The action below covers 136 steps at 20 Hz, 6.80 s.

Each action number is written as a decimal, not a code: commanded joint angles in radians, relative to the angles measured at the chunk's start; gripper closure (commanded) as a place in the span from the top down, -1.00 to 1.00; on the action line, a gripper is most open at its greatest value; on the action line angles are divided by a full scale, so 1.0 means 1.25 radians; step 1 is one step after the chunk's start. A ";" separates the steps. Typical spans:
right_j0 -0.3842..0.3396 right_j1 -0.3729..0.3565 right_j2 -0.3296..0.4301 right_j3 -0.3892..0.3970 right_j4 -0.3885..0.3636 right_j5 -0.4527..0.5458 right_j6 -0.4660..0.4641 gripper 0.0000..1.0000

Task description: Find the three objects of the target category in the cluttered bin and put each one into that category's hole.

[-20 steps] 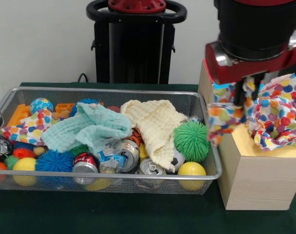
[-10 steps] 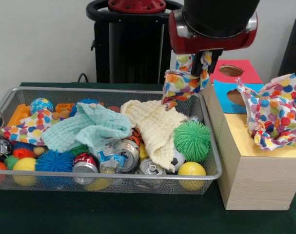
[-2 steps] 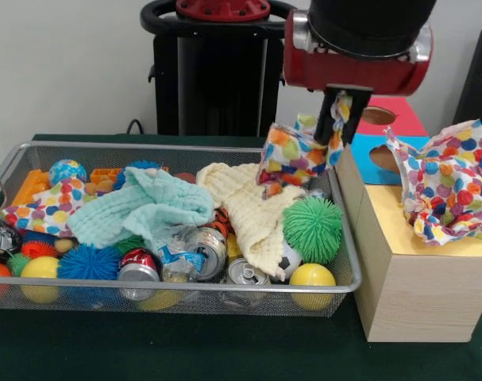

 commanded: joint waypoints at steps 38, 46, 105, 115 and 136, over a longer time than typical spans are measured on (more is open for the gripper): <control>0.075 0.046 -0.117 0.235 0.240 -0.277 0.439 -1.00; 0.079 0.056 -0.116 0.296 0.288 -0.368 0.432 -1.00; 0.078 0.219 -0.072 0.149 0.384 -0.218 0.227 -1.00; 0.084 0.238 -0.082 0.141 0.369 -0.268 0.220 -1.00; 0.093 0.353 -0.102 0.015 0.330 -0.156 0.215 -1.00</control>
